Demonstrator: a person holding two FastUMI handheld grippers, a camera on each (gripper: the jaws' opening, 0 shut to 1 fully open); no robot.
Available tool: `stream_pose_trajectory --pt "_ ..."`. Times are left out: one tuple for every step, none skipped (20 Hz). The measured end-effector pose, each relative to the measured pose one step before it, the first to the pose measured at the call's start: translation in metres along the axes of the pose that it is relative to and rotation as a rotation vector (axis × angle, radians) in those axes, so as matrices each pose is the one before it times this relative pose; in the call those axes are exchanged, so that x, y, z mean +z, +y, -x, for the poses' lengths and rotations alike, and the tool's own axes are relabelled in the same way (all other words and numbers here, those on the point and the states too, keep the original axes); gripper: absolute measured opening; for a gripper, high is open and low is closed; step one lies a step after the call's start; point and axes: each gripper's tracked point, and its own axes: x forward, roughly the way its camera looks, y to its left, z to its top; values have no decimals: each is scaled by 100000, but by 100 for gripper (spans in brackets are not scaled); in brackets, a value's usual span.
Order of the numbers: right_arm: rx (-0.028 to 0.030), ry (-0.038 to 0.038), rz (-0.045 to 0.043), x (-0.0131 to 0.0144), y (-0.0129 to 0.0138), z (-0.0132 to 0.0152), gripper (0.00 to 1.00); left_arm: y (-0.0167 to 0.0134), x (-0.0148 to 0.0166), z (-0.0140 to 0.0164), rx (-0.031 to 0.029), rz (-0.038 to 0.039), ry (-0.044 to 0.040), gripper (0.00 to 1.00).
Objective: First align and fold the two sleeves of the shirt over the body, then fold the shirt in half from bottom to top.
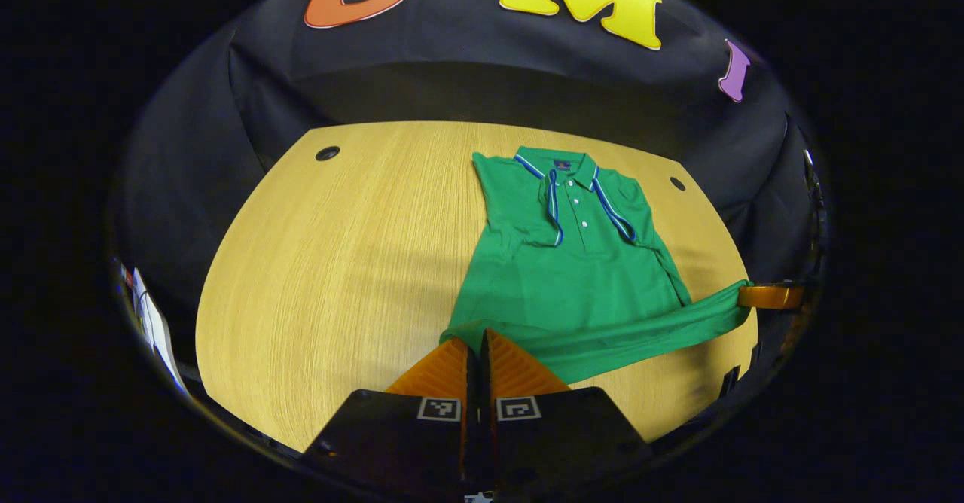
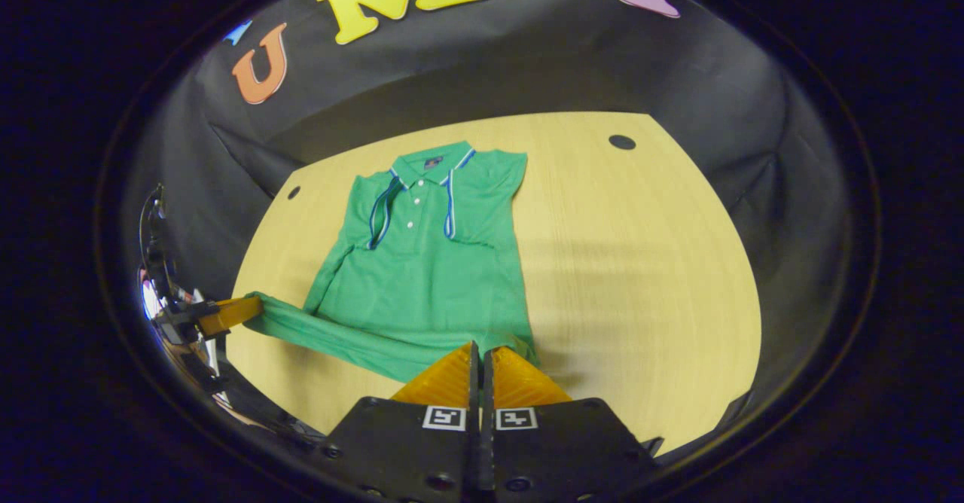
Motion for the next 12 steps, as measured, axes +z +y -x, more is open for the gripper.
stream_pose_trajectory --pt "-704 -1258 1005 1422 28 -633 0 -179 1468 -575 -70 -333 -1825 3" --pt "-673 -1368 1071 1534 15 -526 0 -14 1699 -782 220 -242 -2451 3" --pt "-1058 -2424 2594 2720 371 -1361 0 -94 2028 -1123 233 526 -2543 3" --pt "-578 -1278 1767 1448 71 -638 0 -43 1163 -681 284 489 -1542 3" --pt "-792 -1629 2028 1268 21 -728 0 -37 1093 -829 310 323 -1623 3" --pt "-838 -1760 2101 1245 20 -716 0 33 1130 -860 432 -74 -1784 3" --pt "-1188 -1441 1732 1203 -33 -802 0 84 1136 -1017 520 -97 -1730 3" --pt "-1311 -1165 1883 1031 -127 -926 0 -227 897 -1173 -242 -226 -1406 3" --pt "-363 -1488 924 1170 -4 -964 0 50 996 -1361 539 -507 -1669 3" --pt "-552 -1393 548 1084 -45 -1034 0 -85 933 -1465 275 -579 -1471 3" --pt "-306 -1558 506 1000 -36 -1173 0 -104 773 -1391 233 -465 -1736 3" --pt "-195 -2002 349 1117 31 -1237 0 -68 866 -1434 384 -556 -1689 3"
